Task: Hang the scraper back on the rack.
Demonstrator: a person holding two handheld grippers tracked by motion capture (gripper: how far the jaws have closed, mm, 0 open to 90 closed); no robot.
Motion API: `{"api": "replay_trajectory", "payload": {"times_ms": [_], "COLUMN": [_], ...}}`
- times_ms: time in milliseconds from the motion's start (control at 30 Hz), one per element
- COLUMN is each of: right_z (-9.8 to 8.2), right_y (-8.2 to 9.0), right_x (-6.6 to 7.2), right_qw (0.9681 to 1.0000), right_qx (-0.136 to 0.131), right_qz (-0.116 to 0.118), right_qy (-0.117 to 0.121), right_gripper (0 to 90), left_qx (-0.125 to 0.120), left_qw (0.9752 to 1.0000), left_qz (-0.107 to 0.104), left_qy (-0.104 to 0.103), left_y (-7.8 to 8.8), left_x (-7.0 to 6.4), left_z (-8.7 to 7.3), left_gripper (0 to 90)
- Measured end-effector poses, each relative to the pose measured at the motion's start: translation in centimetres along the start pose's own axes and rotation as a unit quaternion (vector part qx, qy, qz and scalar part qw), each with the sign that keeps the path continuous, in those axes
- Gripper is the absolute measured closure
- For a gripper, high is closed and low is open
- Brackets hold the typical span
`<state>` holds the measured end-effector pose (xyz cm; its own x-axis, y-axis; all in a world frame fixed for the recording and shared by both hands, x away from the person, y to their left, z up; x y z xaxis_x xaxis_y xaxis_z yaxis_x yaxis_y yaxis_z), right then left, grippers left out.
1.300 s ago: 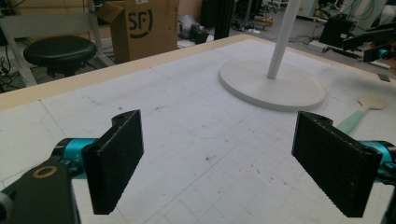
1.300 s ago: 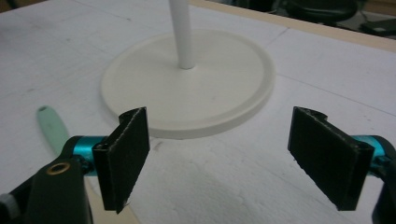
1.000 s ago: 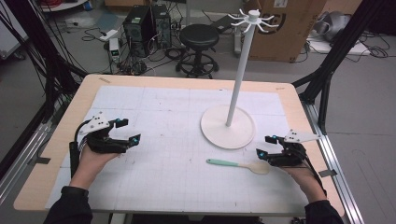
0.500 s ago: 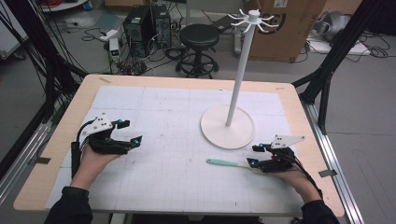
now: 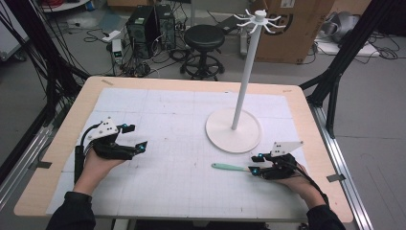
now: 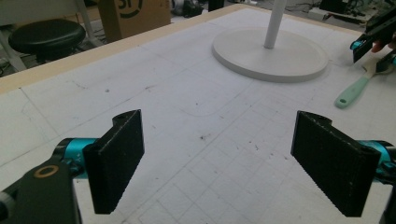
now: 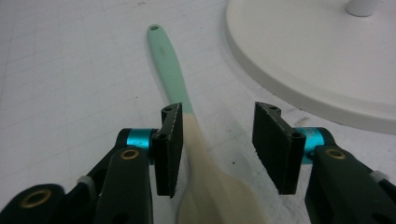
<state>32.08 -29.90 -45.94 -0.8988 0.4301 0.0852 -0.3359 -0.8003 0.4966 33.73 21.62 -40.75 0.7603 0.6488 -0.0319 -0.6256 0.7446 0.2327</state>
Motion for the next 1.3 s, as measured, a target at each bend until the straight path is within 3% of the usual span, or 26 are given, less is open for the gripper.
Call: {"api": "replay_trajectory", "payload": {"times_ms": [300, 400, 633, 733, 933, 1233, 1300], "right_z": [0.0, 0.0, 0.1, 0.2, 0.2, 0.6, 1.0], "right_y": [-0.5, -0.7, -0.8, -0.9, -0.9, -0.7, -0.3], "right_x": [0.5, 0.6, 0.6, 0.9, 0.8, 0.6, 0.5], "right_qw": [0.9997, 0.9993, 0.9989, 0.9986, 0.9987, 0.9987, 0.9993], "right_qx": [0.014, 0.03, 0.033, 0.043, 0.044, 0.05, 0.036], "right_qz": [0.009, 0.008, 0.003, 0.011, 0.016, 0.0, -0.004], "right_qy": [0.015, 0.02, 0.034, 0.03, 0.022, 0.013, 0.004], "right_gripper": [62.0, 64.8, 70.7, 76.8, 78.8, 81.1, 81.2], "left_qx": [0.009, 0.013, 0.016, 0.019, 0.026, 0.021, 0.018], "left_qw": [1.0, 0.9999, 0.9998, 0.9998, 0.9996, 0.9997, 0.9998], "left_qz": [-0.001, -0.002, -0.002, -0.002, -0.004, -0.006, -0.005], "left_qy": [-0.003, -0.005, -0.006, -0.007, -0.012, -0.011, -0.009], "left_y": [-0.2, -0.3, -0.4, -0.5, -0.6, -0.4, -0.3], "left_x": [-0.1, -0.2, -0.3, -0.3, -0.5, -0.5, -0.4], "left_z": [-0.2, -0.2, -0.3, -0.3, -0.4, -0.3, -0.3], "left_gripper": [17.9, 18.0, 18.1, 18.2, 18.8, 18.8, 18.9]}}
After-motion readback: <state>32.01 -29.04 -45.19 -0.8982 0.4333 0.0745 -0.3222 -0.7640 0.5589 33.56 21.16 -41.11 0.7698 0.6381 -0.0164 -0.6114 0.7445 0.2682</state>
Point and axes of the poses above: each handheld gripper's, and its own axes: y roughly backward along the jaws, z roughly out of its top, x roughly to its left, the point moved 2 cm from there along -y, roughly forward along the jaws, and after that the axes turned 7 degrees about -x, right-handed, at the moved point
